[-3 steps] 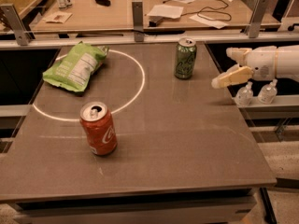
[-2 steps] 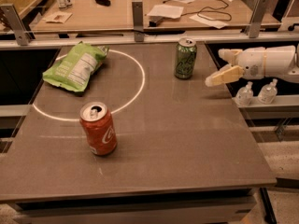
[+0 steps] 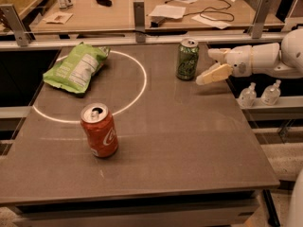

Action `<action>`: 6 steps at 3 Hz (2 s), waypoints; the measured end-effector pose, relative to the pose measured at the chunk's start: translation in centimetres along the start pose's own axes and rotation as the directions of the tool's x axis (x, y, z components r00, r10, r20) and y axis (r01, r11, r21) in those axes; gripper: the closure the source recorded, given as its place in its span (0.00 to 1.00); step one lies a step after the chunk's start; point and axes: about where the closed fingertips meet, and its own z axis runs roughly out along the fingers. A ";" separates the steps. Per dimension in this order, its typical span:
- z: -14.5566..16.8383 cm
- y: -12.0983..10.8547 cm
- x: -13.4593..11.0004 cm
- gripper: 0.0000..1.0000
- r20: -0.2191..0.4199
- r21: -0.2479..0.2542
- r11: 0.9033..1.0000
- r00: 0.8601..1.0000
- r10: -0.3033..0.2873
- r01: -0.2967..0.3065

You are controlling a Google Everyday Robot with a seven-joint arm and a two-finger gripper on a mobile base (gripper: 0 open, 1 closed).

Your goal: Knock green can over

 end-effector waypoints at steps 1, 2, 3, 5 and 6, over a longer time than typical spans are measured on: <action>1.5 0.2 -0.8 0.00 0.016 -0.027 1.000 1.000 -0.008 0.008; 2.8 0.4 -1.8 0.00 0.056 -0.044 0.999 0.998 -0.009 0.011; 4.4 0.6 -2.3 0.00 0.084 -0.064 0.998 0.996 -0.012 0.017; 6.6 0.9 -2.7 0.39 0.135 -0.107 0.994 0.991 -0.020 0.035; 7.0 1.1 -2.7 0.63 0.143 -0.114 0.993 0.989 -0.027 0.044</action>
Offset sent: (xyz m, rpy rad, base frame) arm 0.0142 0.0414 0.0159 0.0971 -0.0384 0.0526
